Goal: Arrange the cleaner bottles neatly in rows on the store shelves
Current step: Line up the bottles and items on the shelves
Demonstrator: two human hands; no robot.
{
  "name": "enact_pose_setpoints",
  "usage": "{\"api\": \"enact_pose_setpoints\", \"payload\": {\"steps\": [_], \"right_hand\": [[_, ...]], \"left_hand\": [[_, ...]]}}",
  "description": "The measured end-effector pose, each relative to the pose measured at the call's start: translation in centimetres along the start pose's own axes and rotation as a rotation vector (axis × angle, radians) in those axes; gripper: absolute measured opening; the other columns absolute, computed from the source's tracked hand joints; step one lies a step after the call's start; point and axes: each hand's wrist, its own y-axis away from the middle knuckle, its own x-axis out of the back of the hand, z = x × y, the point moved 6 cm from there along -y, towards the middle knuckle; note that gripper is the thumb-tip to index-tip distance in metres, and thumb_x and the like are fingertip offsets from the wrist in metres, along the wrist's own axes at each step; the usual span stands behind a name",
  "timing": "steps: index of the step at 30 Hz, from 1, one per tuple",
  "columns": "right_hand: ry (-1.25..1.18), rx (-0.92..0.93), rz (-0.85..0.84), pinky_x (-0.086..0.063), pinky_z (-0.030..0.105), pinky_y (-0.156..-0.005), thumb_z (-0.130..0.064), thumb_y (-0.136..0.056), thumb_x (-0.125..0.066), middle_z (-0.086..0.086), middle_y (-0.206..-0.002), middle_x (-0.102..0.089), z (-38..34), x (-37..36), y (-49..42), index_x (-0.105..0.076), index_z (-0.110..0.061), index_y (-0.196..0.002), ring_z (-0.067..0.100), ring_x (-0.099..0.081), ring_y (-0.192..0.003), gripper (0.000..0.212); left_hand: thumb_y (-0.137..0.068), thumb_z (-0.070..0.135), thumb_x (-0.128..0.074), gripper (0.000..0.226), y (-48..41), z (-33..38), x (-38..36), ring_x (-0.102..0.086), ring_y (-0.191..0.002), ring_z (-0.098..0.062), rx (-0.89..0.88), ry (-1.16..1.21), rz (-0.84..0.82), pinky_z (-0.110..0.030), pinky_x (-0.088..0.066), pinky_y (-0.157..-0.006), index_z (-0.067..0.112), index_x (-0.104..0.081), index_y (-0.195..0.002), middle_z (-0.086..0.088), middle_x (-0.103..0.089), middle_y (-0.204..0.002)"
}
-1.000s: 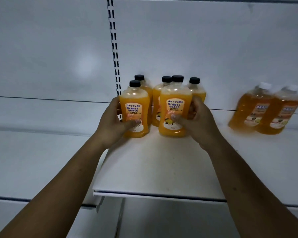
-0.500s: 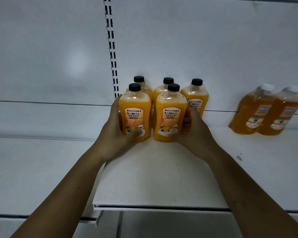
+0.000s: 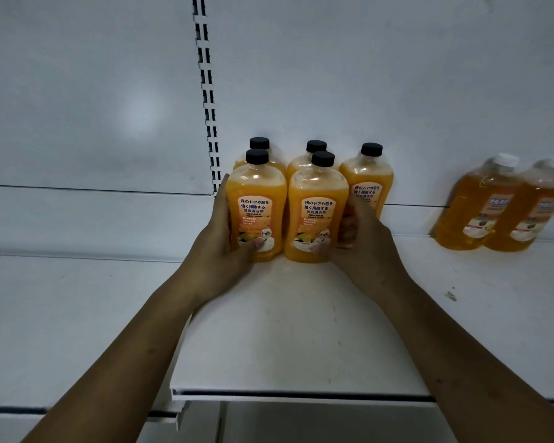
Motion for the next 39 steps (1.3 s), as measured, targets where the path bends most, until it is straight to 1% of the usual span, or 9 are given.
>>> {"api": "enact_pose_setpoints", "payload": {"steps": [5,9,11,13,16,18,21,30,39], "right_hand": [[0.022,-0.012,0.005,-0.051,0.004,-0.076,-0.026,-0.079,-0.091,-0.018,-0.118,-0.063,0.1,-0.1,-0.1,-0.048,-0.029,-0.141,-0.014,-0.061,-0.091,0.076],[0.024,-0.010,0.005,-0.056,0.014,-0.081,-0.027,-0.079,-0.091,-0.015,-0.120,-0.064,0.2,-0.1,0.1,-0.047,-0.028,-0.142,-0.009,-0.063,-0.093,0.077],[0.023,-0.013,0.005,-0.060,0.025,-0.086,-0.029,-0.079,-0.091,-0.015,-0.121,-0.063,0.2,-0.1,0.2,-0.046,-0.028,-0.144,-0.004,-0.065,-0.096,0.079],[0.031,-0.013,-0.002,-0.062,0.028,-0.088,-0.032,-0.078,-0.091,-0.013,-0.123,-0.064,0.0,0.0,0.3,-0.045,-0.028,-0.145,0.001,-0.067,-0.100,0.081],[0.065,-0.034,-0.024,-0.056,0.013,-0.083,-0.036,-0.077,-0.091,-0.016,-0.125,-0.062,-0.3,0.7,1.0,-0.045,-0.030,-0.145,-0.006,-0.062,-0.101,0.083],[0.151,-0.028,-0.017,-0.046,0.010,-0.084,-0.041,-0.078,-0.088,-0.018,-0.129,-0.058,-1.0,1.9,1.8,-0.043,-0.030,-0.146,-0.011,-0.056,-0.103,0.082],[0.334,-0.026,0.032,-0.051,0.029,-0.093,-0.051,-0.084,-0.080,-0.010,-0.138,-0.058,-2.2,3.9,4.0,-0.043,-0.031,-0.147,0.003,-0.056,-0.114,0.076],[0.559,-0.102,0.066,-0.040,0.034,-0.104,-0.065,-0.087,-0.060,-0.022,-0.133,-0.048,-2.7,9.1,19.2,-0.048,-0.034,-0.145,0.004,-0.045,-0.126,0.067],[0.561,-0.279,0.139,-0.043,0.042,-0.109,-0.062,-0.089,-0.062,-0.014,-0.141,-0.050,1.1,17.9,35.9,-0.046,-0.034,-0.148,0.012,-0.047,-0.132,0.068]], "left_hand": [[-0.094,0.020,-0.078,0.105,-0.2,-0.2,0.0,-0.060,-0.129,-0.002,-0.004,-0.026,0.015,-0.038,-0.052,-0.110,0.041,-0.003,-0.165,0.020,-0.057,-0.145],[-0.098,0.020,-0.072,0.094,-0.2,-0.2,-0.4,-0.055,-0.116,0.022,-0.002,-0.044,-0.038,-0.002,-0.045,-0.090,0.039,-0.007,-0.164,0.030,-0.054,-0.138],[-0.100,0.020,-0.069,0.084,0.0,0.0,-0.5,-0.052,-0.113,0.028,-0.008,-0.042,-0.041,0.005,-0.040,-0.085,0.033,-0.014,-0.163,0.030,-0.051,-0.138],[-0.100,0.022,-0.069,0.077,0.4,0.7,-0.3,-0.053,-0.117,0.024,-0.029,-0.036,-0.029,0.004,-0.040,-0.088,0.035,-0.022,-0.159,0.027,-0.053,-0.140],[-0.095,0.032,-0.075,0.074,1.3,1.7,0.4,-0.055,-0.123,0.015,-0.071,-0.067,-0.024,-0.001,-0.043,-0.093,0.053,-0.028,-0.148,0.031,-0.055,-0.138],[-0.089,0.053,-0.075,0.078,2.3,1.8,1.4,-0.052,-0.134,0.003,-0.058,-0.190,-0.017,-0.020,-0.046,-0.106,0.057,-0.027,-0.149,0.024,-0.052,-0.148],[-0.082,0.079,-0.060,0.092,4.1,1.3,3.1,-0.044,-0.146,-0.017,0.005,-0.508,0.008,-0.050,-0.044,-0.116,0.045,-0.025,-0.160,0.010,-0.044,-0.161],[-0.091,0.077,-0.053,0.074,12.7,5.7,1.9,-0.043,-0.135,-0.016,-0.168,-0.625,-0.111,-0.041,-0.037,-0.108,0.037,-0.045,-0.153,0.004,-0.057,-0.150],[-0.098,0.062,-0.055,0.066,22.1,13.3,-14.9,-0.053,-0.136,-0.019,-0.549,-0.468,-0.390,-0.041,-0.039,-0.117,0.025,-0.050,-0.152,0.003,-0.058,-0.147]]}}
